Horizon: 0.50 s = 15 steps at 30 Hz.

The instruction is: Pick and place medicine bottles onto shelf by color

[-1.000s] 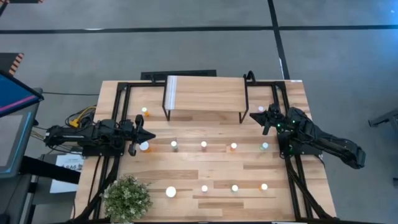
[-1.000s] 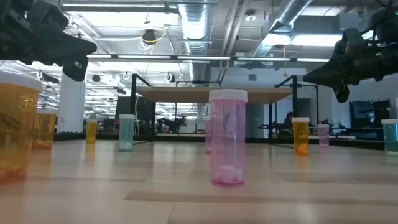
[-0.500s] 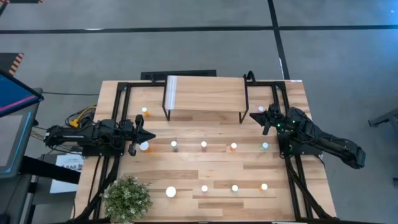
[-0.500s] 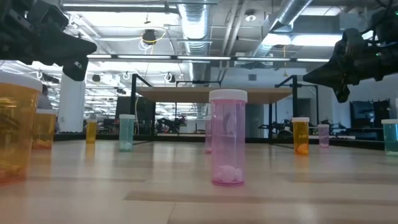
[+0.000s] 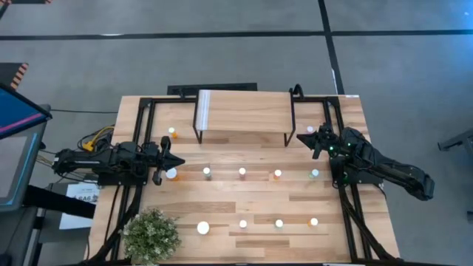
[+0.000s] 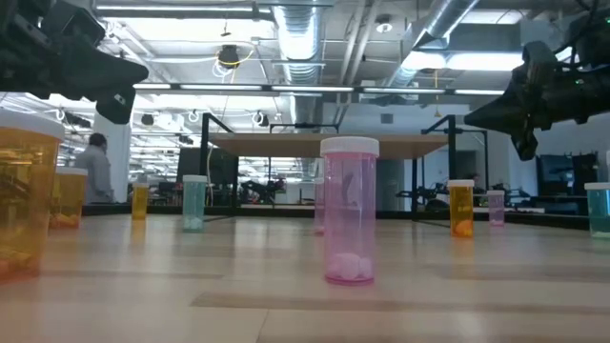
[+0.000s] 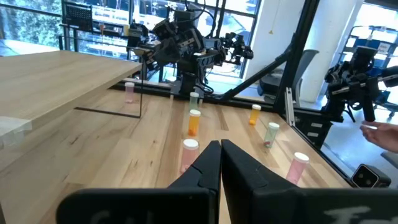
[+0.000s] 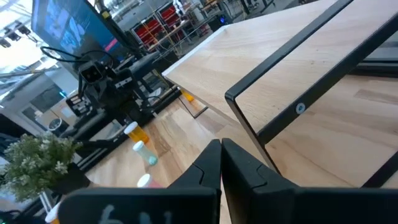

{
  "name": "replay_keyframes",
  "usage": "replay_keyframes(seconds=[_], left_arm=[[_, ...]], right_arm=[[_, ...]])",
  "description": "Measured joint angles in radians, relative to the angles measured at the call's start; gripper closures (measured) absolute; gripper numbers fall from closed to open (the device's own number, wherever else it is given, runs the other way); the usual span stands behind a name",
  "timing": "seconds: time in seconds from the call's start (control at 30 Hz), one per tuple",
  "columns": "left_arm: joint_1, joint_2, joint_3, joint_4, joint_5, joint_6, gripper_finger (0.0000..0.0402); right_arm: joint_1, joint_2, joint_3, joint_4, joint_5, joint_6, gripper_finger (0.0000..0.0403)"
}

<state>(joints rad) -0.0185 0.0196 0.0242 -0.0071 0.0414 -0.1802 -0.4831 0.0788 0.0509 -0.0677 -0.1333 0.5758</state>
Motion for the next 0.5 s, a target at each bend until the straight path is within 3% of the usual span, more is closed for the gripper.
replay_keyframes(seconds=[0.5], left_arm=[[0.0,0.0,0.0,0.0,0.0,0.0,0.0402]], right_arm=[[-0.004,0.0,-0.003,0.045,0.001,0.003,0.0369]])
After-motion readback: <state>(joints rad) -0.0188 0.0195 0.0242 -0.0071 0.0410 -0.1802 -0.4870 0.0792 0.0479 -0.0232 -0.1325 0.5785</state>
